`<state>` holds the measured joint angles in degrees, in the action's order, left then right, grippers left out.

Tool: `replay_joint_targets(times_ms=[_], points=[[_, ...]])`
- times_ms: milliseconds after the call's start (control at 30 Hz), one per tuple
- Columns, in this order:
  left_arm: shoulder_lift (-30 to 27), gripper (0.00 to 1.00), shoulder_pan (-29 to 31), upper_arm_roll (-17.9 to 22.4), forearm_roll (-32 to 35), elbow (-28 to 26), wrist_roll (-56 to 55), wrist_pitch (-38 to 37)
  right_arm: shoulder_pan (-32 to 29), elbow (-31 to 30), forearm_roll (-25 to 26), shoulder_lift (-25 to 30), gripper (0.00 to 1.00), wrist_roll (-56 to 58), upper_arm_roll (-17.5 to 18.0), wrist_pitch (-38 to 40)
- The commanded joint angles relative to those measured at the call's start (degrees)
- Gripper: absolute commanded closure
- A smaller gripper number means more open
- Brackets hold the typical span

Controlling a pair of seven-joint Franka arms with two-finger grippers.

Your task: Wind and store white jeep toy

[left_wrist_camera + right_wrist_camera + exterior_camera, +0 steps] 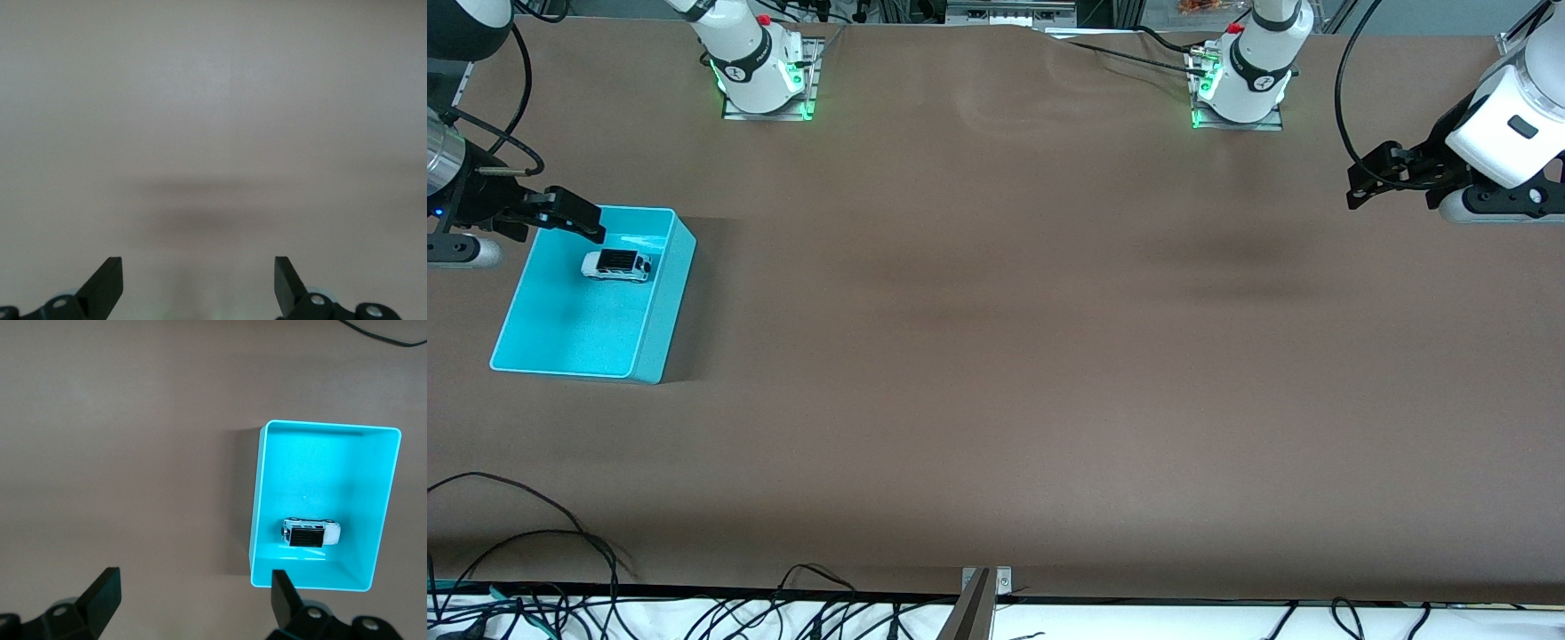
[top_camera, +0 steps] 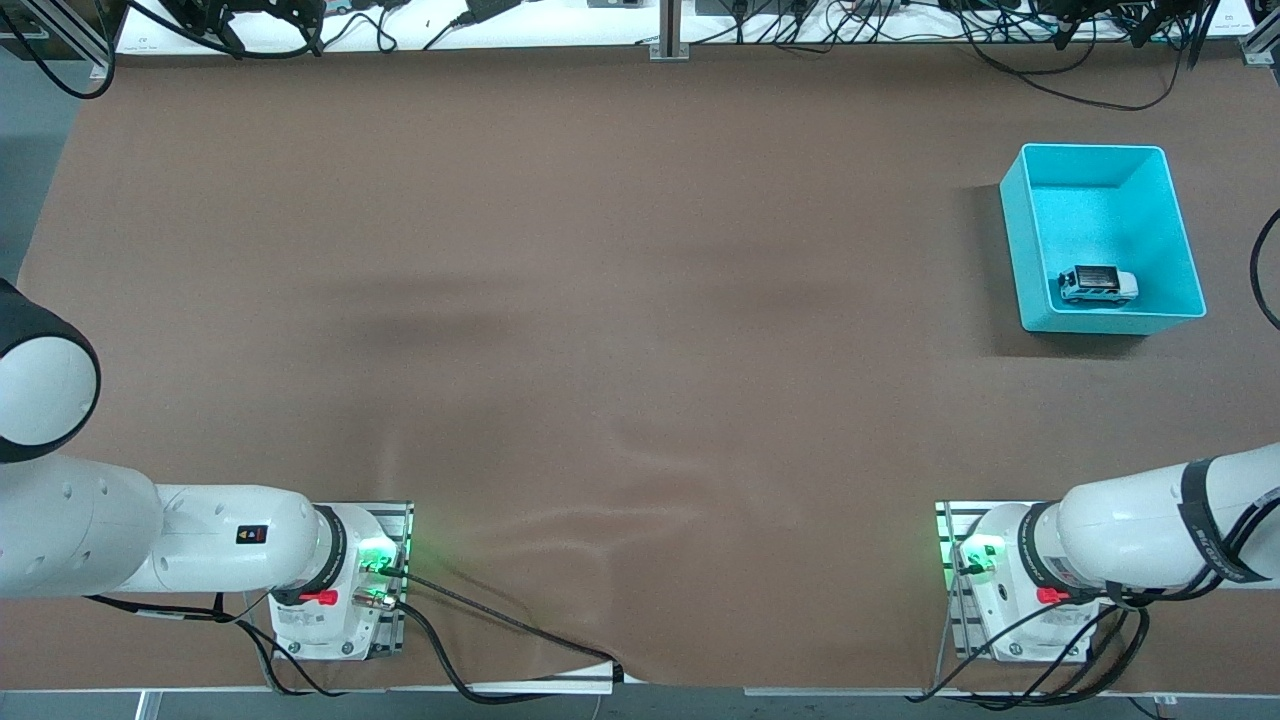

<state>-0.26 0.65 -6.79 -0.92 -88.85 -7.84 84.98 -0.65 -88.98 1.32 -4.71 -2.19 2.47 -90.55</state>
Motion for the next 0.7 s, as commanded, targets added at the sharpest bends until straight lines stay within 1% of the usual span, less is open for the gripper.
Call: replay_joint_targets(times_ms=[0,667], points=[[0.61,0.0,-0.03,0.11,-1.19,1.84,-0.59,-0.43,-0.31,-1.19,0.96,0.49,0.0,-0.09,0.17,-0.86],[0.35,0.0,0.41,0.02,-1.19,1.93,-0.68,-0.61,-0.23,-1.28,0.87,0.49,0.0,-0.09,0.17,-0.77]])
